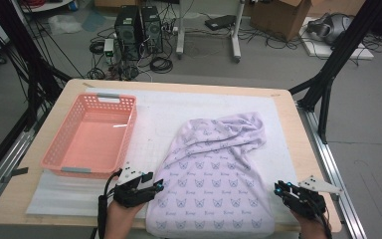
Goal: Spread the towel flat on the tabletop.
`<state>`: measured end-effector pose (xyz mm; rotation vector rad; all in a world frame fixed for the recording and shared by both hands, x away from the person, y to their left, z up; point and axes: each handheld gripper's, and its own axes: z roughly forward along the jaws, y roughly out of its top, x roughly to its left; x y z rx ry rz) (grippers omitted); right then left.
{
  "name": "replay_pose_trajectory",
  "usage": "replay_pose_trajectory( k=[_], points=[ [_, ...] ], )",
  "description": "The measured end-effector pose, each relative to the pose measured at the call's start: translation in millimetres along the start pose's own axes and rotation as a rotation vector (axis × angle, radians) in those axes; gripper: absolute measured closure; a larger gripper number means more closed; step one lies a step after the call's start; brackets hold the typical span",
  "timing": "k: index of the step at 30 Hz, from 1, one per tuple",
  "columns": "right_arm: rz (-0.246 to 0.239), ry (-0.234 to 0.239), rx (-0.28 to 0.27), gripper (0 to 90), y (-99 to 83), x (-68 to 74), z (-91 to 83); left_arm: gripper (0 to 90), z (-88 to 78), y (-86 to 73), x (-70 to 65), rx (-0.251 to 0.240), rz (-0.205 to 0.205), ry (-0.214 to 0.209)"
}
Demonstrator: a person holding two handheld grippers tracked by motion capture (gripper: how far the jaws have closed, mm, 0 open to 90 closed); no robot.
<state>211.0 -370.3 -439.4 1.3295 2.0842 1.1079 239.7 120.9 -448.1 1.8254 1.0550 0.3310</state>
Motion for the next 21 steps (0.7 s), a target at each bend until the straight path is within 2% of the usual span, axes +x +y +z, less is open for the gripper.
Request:
replay_pose_trajectory(
  k=[3,7,10,12,13,14,15,16,17,18,21],
  points=[
    [0.006,0.004,0.015,79.8,7.1,-2.5,12.4,50.4,8.5,6.6,4.7,0.01,-0.008,-0.008],
    [-0.013,0.008,0.042,76.7,20.6,-4.8,32.4,50.5,20.7,16.5,13.9,0.022,-0.026,-0.021],
    [-0.015,0.036,0.073,69.7,32.9,-5.4,51.5,50.5,31.6,21.4,17.3,0.057,-0.027,-0.035],
    [-0.029,0.056,0.09,62.1,39.6,-2.7,64.0,51.0,39.6,22.2,17.2,0.09,-0.028,-0.048],
    [-0.037,0.068,0.099,61.3,41.9,0.1,69.6,54.3,41.3,22.2,15.4,0.1,-0.014,-0.03],
    [-0.056,0.074,0.104,61.5,43.2,3.4,74.5,61.2,41.0,22.3,14.1,0.106,0.007,-0.017],
    [-0.082,0.064,0.102,68.9,44.3,7.2,76.1,75.9,40.8,22.2,13.5,0.117,0.024,-0.009],
    [-0.092,0.081,0.104,77.9,45.1,9.0,77.0,80.5,39.9,21.5,13.0,0.115,0.02,-0.001],
    [-0.099,0.092,0.107,84.2,45.3,10.4,77.2,83.6,38.1,20.4,12.5,0.115,0.015,-0.001],
    [-0.104,0.089,0.107,86.4,45.3,11.9,76.9,84.5,35.1,18.6,12.1,0.114,0.015,0.003],
    [-0.094,0.054,0.121,87.6,43.3,10.8,69.7,84.8,20.1,9.0,10.3,0.11,0.003,0.001]
  ],
)
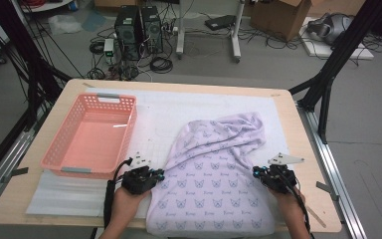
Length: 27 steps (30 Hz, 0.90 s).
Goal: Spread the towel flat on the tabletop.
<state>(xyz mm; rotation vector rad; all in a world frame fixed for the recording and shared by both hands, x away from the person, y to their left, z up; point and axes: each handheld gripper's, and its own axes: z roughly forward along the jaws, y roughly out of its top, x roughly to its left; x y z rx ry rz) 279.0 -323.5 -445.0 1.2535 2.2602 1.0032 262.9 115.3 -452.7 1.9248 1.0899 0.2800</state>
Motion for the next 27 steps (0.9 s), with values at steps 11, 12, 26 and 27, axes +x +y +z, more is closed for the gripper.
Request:
replay_pose_trajectory(
  k=[11,12,26,27],
  points=[
    [0.033,-0.04,-0.043,76.2,-27.5,-7.0,-43.5,53.7,-21.0,-13.2,-3.0,-0.06,-0.044,-0.058],
    [0.058,-0.032,-0.073,69.8,-26.6,-7.8,-44.4,52.0,-19.7,-10.6,-0.8,-0.068,-0.054,-0.068],
    [0.02,0.019,-0.024,84.8,-14.3,-9.5,-17.0,85.8,13.3,15.6,3.7,-0.002,-0.021,0.043],
    [0.032,0.0,-0.042,84.9,-12.2,-12.2,-15.4,85.9,15.7,19.2,5.9,-0.007,-0.025,0.057]
  ],
)
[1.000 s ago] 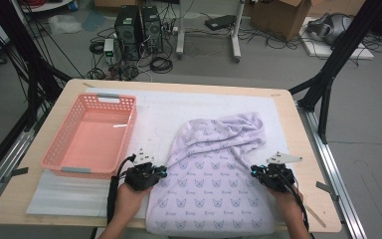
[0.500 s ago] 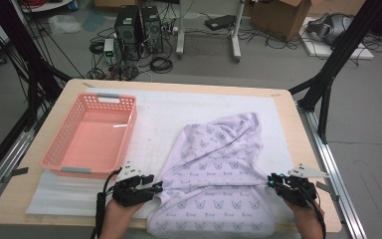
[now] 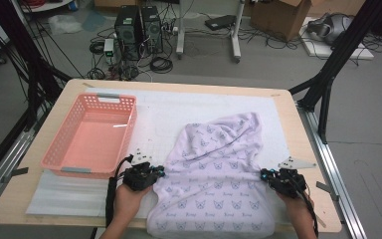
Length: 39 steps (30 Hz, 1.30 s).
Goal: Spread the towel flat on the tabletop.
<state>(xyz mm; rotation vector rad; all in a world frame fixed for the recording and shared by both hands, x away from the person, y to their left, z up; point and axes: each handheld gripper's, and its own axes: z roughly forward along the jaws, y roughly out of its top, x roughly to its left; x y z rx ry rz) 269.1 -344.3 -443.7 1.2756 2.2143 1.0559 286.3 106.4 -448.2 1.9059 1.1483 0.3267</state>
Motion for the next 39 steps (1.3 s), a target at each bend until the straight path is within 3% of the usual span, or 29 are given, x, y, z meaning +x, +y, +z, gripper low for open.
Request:
replay_pose_trajectory(
  k=[2,4,6,8,9,10,12,16,22,25,27,28,30,31,33,39],
  points=[
    [0.021,-0.029,-0.04,84.8,4.7,-4.2,3.1,85.9,4.4,7.4,2.7,-0.019,0.017,0.045],
    [-0.005,-0.059,-0.067,84.8,10.0,-4.7,7.9,85.9,9.0,12.9,4.3,-0.044,0.026,0.083],
    [-0.027,-0.088,-0.064,84.5,13.6,-2.5,14.1,85.4,12.0,14.4,6.7,-0.052,0.016,0.092],
    [-0.014,-0.103,-0.058,81.0,13.6,-1.2,16.8,78.6,10.3,12.9,6.5,-0.058,-0.011,0.074],
    [-0.014,-0.124,-0.06,72.7,12.5,-1.3,14.9,66.6,7.3,10.8,7.0,-0.07,-0.026,0.053],
    [0.007,-0.122,-0.075,69.2,10.9,-2.6,11.5,60.0,3.4,8.2,6.8,-0.067,-0.03,0.031],
    [0.04,-0.109,-0.103,65.2,7.2,-5.3,0.7,55.2,-3.9,0.9,6.2,-0.064,-0.03,0.017],
    [0.046,-0.07,-0.137,60.3,-2.2,-1.3,-20.7,51.3,-16.6,-16.8,3.7,-0.056,-0.039,-0.02],
    [0.027,0.012,-0.077,55.7,-24.5,12.9,-29.5,50.4,-30.1,-32.8,-1.5,-0.039,-0.069,-0.09],
    [0.011,0.014,-0.034,58.0,-30.3,18.3,-30.2,52.3,-33.4,-37.1,-6.0,-0.041,-0.076,-0.089],
    [-0.001,-0.006,-0.001,63.1,-33.5,20.0,-30.5,58.3,-35.0,-39.5,-9.6,-0.039,-0.07,-0.071],
    [0.003,-0.01,0.002,65.7,-35.4,20.1,-31.3,62.9,-35.9,-40.6,-11.6,-0.036,-0.058,-0.052],
    [0.02,0.011,0.005,86.3,-37.9,20.1,-35.0,82.0,-39.4,-43.1,-15.4,-0.021,-0.025,-0.01],
    [0.018,0.022,0.013,87.2,-39.0,20.8,-37.6,87.1,-41.6,-45.3,-17.4,-0.028,-0.032,0.007],
    [0.011,0.018,0.016,88.1,-41.7,21.1,-42.0,88.0,-48.2,-49.6,-22.7,-0.024,-0.015,0.029],
    [-0.006,0.063,0.038,88.6,-61.6,30.5,-71.5,88.1,-79.9,-76.0,-36.4,-0.011,-0.013,-0.028]
  ],
)
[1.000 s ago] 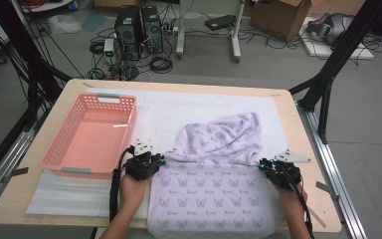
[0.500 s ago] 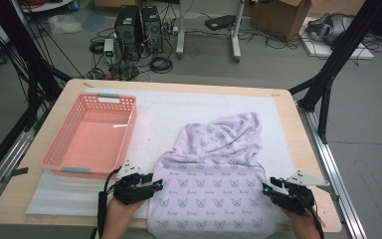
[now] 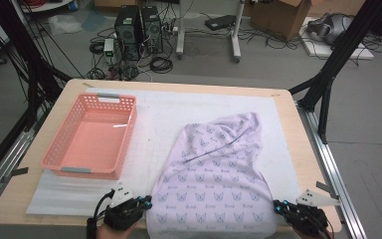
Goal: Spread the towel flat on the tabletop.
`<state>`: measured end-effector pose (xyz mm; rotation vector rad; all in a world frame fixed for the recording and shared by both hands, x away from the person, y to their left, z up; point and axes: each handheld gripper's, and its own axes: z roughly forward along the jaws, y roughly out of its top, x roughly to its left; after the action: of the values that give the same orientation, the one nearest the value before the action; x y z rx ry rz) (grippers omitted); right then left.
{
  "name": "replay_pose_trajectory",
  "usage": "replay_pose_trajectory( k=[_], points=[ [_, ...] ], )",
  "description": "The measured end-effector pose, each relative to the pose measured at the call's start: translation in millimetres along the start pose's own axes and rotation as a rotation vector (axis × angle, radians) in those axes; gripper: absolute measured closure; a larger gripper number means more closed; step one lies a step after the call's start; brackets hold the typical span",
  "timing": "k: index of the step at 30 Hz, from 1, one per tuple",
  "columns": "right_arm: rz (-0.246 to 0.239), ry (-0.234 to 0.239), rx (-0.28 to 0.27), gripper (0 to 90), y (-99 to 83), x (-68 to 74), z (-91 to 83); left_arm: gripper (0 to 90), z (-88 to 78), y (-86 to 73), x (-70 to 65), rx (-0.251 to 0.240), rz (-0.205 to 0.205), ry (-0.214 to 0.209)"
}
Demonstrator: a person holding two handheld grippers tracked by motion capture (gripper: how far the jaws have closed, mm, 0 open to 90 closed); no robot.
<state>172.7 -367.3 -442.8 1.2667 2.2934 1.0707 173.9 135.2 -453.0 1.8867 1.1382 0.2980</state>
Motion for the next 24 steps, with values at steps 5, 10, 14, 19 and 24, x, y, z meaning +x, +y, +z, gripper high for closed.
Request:
replay_pose_trajectory(
  k=[5,10,14,19,24],
  points=[
    [0.014,0.014,-0.013,74.6,-8.8,5.8,-10.9,69.7,3.2,0.2,-2.9,-0.024,0.015,-0.033],
    [0.029,-0.027,-0.067,65.5,4.4,0.7,-4.3,55.2,18.2,20.2,9.9,-0.075,-0.011,-0.045],
    [0.035,-0.088,-0.059,64.1,17.3,-5.7,12.4,53.5,43.7,37.4,22.4,-0.021,-0.045,-0.054],
    [0.02,-0.099,-0.009,63.0,30.1,-7.7,39.0,59.3,59.2,46.2,14.6,0.004,-0.008,-0.06],
    [0.007,-0.054,-0.009,87.7,26.4,-4.5,33.4,85.8,44.3,33.8,6.4,0.005,0.027,0.0]
  ],
)
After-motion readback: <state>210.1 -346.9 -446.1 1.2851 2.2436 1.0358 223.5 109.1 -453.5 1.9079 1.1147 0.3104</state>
